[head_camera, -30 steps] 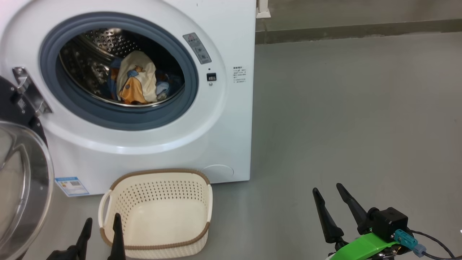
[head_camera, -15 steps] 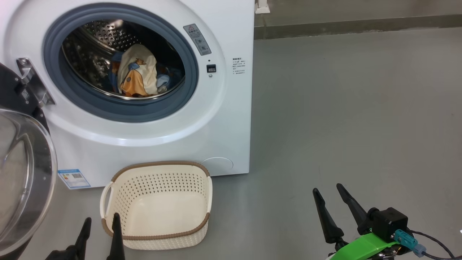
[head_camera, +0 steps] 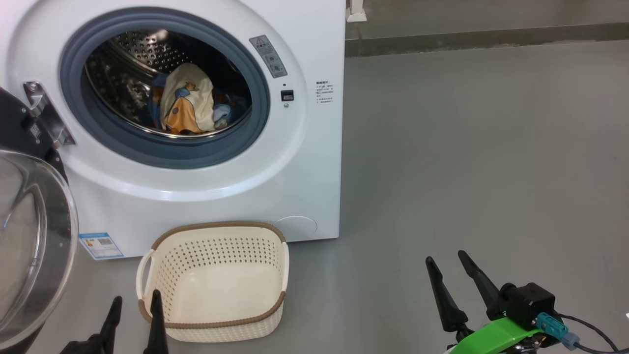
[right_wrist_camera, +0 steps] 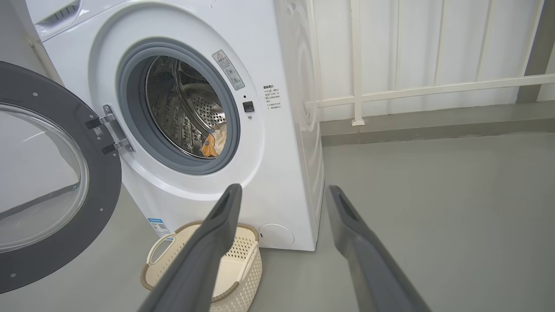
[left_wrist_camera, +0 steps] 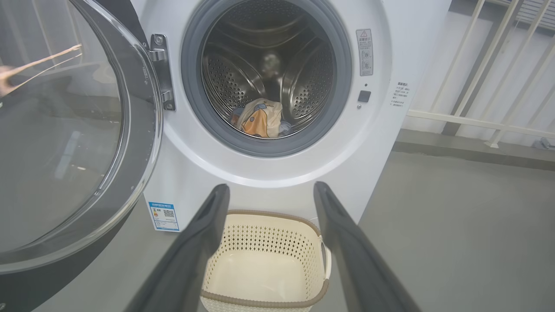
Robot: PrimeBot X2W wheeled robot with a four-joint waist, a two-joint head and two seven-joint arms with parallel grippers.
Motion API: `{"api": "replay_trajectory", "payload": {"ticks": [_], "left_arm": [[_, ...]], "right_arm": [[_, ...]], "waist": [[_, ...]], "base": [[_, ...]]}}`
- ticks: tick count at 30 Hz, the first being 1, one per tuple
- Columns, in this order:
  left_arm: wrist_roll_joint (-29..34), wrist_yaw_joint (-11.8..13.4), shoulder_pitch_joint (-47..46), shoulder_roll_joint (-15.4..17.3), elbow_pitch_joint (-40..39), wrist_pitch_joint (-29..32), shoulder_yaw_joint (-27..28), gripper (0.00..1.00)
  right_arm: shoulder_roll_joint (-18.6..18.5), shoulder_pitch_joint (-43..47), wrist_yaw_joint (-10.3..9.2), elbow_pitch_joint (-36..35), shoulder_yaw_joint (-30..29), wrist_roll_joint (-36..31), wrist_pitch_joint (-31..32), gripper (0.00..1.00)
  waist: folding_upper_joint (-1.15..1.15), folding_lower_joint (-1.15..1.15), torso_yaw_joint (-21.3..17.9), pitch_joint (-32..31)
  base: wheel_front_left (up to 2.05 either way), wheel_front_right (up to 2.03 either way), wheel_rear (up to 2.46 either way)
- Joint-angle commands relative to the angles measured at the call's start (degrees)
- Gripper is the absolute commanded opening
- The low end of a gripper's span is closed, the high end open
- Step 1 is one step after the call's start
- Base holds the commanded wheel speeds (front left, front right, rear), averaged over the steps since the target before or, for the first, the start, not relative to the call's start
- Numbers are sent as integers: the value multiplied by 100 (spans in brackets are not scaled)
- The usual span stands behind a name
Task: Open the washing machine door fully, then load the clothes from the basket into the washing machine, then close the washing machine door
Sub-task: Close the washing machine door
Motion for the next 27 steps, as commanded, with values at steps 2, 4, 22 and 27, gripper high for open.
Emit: {"api": "replay_trajectory", "payload": {"ticks": [2,4,22,27], "left_arm": [[63,-12,-171,33,-136,-37,214,100],[68,-19,-179,31,-129,-37,219,100],[104,-79,-201,5,-90,-37,208,100],[123,-70,-147,6,-98,-37,233,100]], "right_arm": [[12,-135,9,-114,136,97,-69,100],[12,-140,9,-110,139,99,-69,100],[12,-84,9,-162,186,161,-69,100],[12,-48,9,-162,230,206,-69,100]], "waist": [[0,0,3,2],[0,0,3,5],[0,0,257,-47],[0,0,589,-88]], "base": [[0,0,0],[0,0,0],[0,0,0],[0,0,0]]}}
